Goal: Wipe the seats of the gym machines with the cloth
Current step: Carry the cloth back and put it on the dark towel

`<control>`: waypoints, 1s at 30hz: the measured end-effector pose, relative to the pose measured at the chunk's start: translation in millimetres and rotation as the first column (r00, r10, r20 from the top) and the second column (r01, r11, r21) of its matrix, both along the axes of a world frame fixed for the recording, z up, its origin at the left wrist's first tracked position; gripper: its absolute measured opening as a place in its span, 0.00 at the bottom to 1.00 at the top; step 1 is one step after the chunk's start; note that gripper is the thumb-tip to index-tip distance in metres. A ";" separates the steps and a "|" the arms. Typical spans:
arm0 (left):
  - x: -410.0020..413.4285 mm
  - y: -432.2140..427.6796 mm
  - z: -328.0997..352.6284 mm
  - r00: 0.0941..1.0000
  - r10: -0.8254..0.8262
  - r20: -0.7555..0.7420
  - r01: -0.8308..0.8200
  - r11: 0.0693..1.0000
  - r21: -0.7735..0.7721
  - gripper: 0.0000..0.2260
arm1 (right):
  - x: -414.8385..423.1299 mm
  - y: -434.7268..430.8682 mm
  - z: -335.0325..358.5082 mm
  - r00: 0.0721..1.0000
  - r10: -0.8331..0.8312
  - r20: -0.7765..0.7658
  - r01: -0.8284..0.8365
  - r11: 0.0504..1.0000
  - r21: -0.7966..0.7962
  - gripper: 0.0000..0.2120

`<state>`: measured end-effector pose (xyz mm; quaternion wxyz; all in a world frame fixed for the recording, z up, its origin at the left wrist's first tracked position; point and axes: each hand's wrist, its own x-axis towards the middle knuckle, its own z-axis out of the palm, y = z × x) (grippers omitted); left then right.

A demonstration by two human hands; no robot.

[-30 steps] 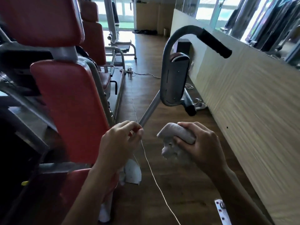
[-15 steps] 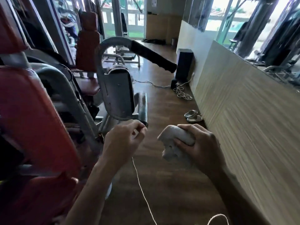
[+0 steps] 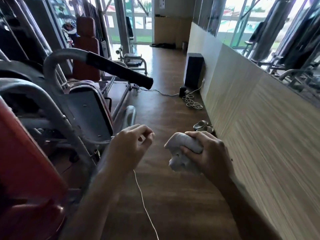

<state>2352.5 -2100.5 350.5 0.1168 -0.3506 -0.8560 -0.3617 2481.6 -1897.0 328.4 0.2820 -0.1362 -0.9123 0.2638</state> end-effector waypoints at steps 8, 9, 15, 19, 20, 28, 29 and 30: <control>-23.6 25.6 -0.2 1.000 0.029 0.004 -0.029 1.000 0.010 0.10 | -22.6 24.3 3.6 1.000 0.000 0.011 0.000 1.000 0.002 0.20; -26.8 28.6 -0.3 0.999 0.031 0.008 -0.031 0.999 0.011 0.10 | -26.3 26.1 5.1 1.000 0.005 0.015 -0.005 1.000 0.002 0.20; -53.5 53.7 -3.2 0.999 0.046 0.020 -0.046 0.999 0.023 0.08 | -53.1 45.0 10.1 1.000 0.012 0.013 -0.012 1.000 0.003 0.19; -67.1 84.5 -7.5 1.000 0.015 0.021 -0.015 1.000 -0.015 0.09 | -75.5 72.7 6.6 1.000 0.003 0.013 -0.003 1.000 0.000 0.19; -71.1 93.3 -10.1 1.000 0.022 0.019 -0.021 0.999 -0.036 0.08 | -81.5 82.3 4.1 1.000 0.002 0.012 -0.002 1.000 -0.002 0.19; -135.2 208.0 -41.3 0.993 0.115 0.039 -0.110 0.988 -0.108 0.05 | -143.8 206.8 -18.7 0.999 0.003 0.036 -0.003 1.000 -0.018 0.18; -145.2 227.3 -44.2 0.991 0.128 0.047 -0.122 0.986 -0.118 0.05 | -153.5 227.6 -19.8 0.999 0.007 0.043 -0.006 1.000 -0.022 0.18; -154.9 246.7 -45.5 0.988 0.142 0.061 -0.133 0.983 -0.127 0.05 | -162.9 248.3 -19.8 0.999 0.013 0.052 -0.012 1.000 -0.028 0.18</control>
